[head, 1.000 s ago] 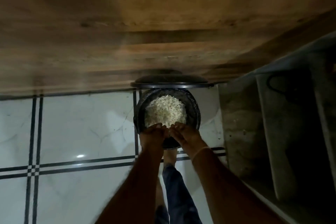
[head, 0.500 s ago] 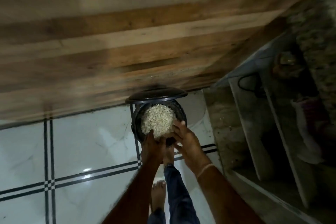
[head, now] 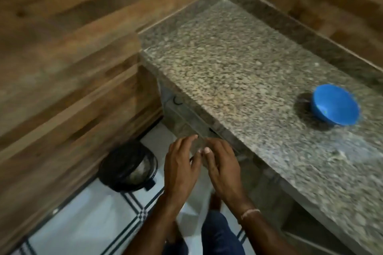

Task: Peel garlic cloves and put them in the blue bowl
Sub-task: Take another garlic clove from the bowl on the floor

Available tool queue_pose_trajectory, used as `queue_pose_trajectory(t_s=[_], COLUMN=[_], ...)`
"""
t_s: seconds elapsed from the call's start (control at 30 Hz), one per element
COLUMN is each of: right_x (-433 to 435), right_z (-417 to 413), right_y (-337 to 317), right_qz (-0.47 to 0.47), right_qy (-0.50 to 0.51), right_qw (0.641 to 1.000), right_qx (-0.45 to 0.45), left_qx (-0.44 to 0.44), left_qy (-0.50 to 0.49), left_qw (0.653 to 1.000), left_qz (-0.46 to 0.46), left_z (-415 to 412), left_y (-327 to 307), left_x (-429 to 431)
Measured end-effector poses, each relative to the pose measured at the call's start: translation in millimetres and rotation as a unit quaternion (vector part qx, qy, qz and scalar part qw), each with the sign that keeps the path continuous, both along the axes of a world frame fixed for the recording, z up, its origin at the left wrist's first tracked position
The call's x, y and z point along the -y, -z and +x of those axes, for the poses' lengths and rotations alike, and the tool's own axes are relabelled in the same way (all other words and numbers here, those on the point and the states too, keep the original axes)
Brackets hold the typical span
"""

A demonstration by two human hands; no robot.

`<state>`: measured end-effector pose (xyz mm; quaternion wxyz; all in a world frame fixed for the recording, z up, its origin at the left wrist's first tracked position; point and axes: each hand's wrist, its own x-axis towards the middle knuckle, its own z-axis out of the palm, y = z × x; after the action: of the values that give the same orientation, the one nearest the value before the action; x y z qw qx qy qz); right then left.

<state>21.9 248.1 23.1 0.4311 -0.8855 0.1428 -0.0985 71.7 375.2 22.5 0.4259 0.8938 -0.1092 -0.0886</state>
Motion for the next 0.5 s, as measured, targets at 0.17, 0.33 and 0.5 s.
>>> queue_pose_trajectory(t_s=[0.17,0.33,0.5], right_x=[91.0,195.3,282.6], right_z=[-52.6,-97.8,-132.0], right_y=[-15.5,-5.2,8.7], right_qz=[0.006,0.012,-0.022], right_qy=[0.121,0.197,0.215], right_qw=[0.992,0.980,0.976], right_qx=[0.027,0.015,-0.012], left_qx=[0.046,0.021,-0.002], left_qy=[0.121,0.222,0.261], left_qw=[0.992,0.975,0.963], left_qz=[0.010,0.018,0.061], left_z=[-11.9,-39.4,-68.6], left_y=[-15.8,-10.3,9.9], left_x=[108.8,228.9,314.2])
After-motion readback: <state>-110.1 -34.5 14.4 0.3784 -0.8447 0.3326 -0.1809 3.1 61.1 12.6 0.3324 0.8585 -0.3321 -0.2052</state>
